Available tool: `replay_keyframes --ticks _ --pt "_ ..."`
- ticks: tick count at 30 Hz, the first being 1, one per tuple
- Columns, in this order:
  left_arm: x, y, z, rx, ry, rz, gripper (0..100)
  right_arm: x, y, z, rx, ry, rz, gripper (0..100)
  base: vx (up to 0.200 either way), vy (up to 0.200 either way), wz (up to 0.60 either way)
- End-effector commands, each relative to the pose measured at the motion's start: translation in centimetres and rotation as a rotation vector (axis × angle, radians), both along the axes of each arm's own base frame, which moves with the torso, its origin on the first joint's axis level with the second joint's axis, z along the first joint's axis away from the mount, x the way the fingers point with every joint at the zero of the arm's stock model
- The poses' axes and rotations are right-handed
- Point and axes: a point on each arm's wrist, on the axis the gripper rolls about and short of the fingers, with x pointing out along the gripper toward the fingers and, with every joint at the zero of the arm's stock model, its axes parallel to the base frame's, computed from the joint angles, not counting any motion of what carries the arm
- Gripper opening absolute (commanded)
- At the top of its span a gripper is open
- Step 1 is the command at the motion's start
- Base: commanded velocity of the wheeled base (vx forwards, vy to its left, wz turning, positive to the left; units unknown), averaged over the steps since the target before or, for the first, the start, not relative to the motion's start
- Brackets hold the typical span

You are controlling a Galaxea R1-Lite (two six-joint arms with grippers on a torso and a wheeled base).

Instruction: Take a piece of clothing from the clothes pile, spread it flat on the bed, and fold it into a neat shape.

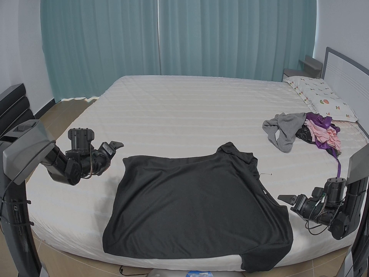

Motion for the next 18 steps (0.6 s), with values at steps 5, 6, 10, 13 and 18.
replay_keyframes --ticks 5,6,10,13,18 --pt "6.6 -0.8 -5.0 0.008 0.017 -0.007 100 -0.2 1.1 -0.3 0.008 0.019 0.038 100 0.000 0.000 0.00" --pt "7.0 -0.8 -5.9 0.020 0.022 -0.008 100 -0.2 1.1 -0.3 0.007 0.016 0.035 100 0.000 0.000 0.00" --pt "7.2 -0.5 -6.1 0.018 0.021 -0.013 100 -0.2 0.9 -0.4 0.007 0.019 0.026 100 0.000 0.000 0.00" --pt "8.0 -0.6 -6.5 0.021 0.001 -0.011 100 -0.3 1.1 -0.5 0.007 0.024 0.037 100 0.000 0.000 0.00" --pt "8.4 -0.9 -7.3 0.023 0.000 -0.015 100 -0.3 1.1 -0.5 0.007 0.025 0.037 100 0.000 0.000 0.00"
